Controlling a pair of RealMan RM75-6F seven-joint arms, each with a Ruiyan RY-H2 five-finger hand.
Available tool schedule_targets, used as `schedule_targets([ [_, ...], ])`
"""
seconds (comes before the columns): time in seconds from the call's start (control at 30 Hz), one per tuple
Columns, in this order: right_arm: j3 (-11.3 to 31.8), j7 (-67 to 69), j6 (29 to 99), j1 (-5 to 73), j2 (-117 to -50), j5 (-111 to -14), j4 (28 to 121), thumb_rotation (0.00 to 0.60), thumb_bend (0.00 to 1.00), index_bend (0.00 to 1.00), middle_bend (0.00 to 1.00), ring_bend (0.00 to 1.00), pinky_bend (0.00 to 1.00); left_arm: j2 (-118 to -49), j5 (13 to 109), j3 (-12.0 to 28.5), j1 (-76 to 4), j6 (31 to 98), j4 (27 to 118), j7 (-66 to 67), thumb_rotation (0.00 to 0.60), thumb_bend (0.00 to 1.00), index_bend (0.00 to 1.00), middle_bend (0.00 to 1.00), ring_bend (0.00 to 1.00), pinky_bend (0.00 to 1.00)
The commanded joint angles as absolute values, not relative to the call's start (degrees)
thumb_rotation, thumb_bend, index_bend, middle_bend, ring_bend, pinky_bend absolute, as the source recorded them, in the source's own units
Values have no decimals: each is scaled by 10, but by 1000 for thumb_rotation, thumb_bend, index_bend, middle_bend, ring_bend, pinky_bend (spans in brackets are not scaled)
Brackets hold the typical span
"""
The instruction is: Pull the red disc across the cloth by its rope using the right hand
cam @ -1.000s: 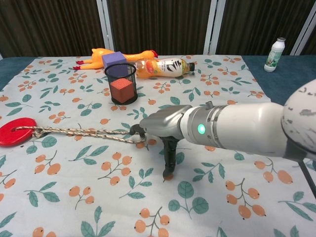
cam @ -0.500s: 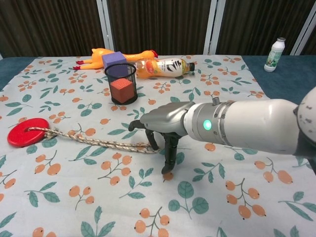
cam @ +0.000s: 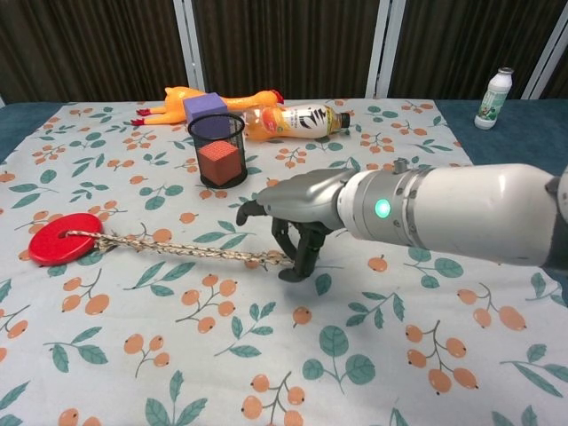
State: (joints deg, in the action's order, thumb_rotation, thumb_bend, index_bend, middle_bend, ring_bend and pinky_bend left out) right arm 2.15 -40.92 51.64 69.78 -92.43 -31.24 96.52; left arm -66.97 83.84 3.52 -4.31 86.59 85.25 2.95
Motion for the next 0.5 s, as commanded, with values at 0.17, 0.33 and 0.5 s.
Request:
schedule_targets([
  [0.17,25,-377,542,668,-925,-370,963,600,656,655,809,588,556,-669,839,35,-42,867,853,30,568,461,0,51,0,80],
  [0.33,24,-364,558,647,-908,-399,974,600,743,846,822,619,680,-669,839,35,-43,866,855,29,567,461,0,47,0,80],
  [0.5,11,-327,584,604,-859,-439,999,600,797,894,824,630,702,-667,839,36,-42,866,856,26,570,461,0,46,0,80],
])
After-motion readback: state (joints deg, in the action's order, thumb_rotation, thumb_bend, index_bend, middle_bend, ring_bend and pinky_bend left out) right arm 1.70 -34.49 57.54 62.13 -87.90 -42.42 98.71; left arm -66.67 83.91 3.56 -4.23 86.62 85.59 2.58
